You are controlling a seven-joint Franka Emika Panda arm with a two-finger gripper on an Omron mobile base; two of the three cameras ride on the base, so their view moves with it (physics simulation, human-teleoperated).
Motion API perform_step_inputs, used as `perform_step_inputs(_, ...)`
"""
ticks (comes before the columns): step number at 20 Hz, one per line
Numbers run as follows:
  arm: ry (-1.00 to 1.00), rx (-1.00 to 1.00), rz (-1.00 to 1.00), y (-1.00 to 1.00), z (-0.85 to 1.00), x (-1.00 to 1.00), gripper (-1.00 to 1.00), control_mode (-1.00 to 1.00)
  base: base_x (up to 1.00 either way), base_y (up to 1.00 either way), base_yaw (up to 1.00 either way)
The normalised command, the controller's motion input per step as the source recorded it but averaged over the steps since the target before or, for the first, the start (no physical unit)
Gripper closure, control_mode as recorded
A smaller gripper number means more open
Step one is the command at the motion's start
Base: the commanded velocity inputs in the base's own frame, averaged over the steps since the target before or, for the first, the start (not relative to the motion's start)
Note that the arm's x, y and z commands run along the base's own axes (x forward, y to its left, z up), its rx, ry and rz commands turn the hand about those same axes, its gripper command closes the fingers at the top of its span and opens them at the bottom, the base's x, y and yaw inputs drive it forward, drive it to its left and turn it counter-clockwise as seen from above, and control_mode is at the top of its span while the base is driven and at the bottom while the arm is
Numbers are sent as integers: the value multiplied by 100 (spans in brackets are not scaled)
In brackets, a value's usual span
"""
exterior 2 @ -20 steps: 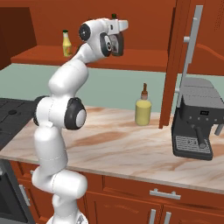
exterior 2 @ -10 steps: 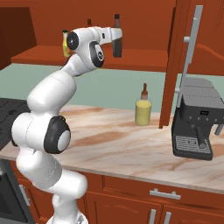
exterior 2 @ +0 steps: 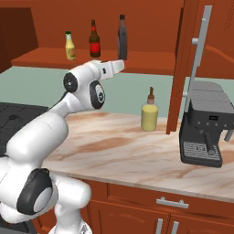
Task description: Pick the syrup bottle and mustard from the counter and place them in the cabinet.
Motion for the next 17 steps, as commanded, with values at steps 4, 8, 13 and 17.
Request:
perform_step_inputs(4, 0, -4, 1, -3, -90, -100, -100, -100, 0, 0, 0)
perform_step_inputs(8, 0, -8, 1, -4, -100, -100, -100, -100, 0, 0, 0)
perform_step_inputs(13, 0, -11, 3, -10, -100, -100, -100, -100, 0, 0, 0)
perform_step_inputs(17, 3, 1, -3, -34, -75, -92, -100, -100, 0, 0, 0)
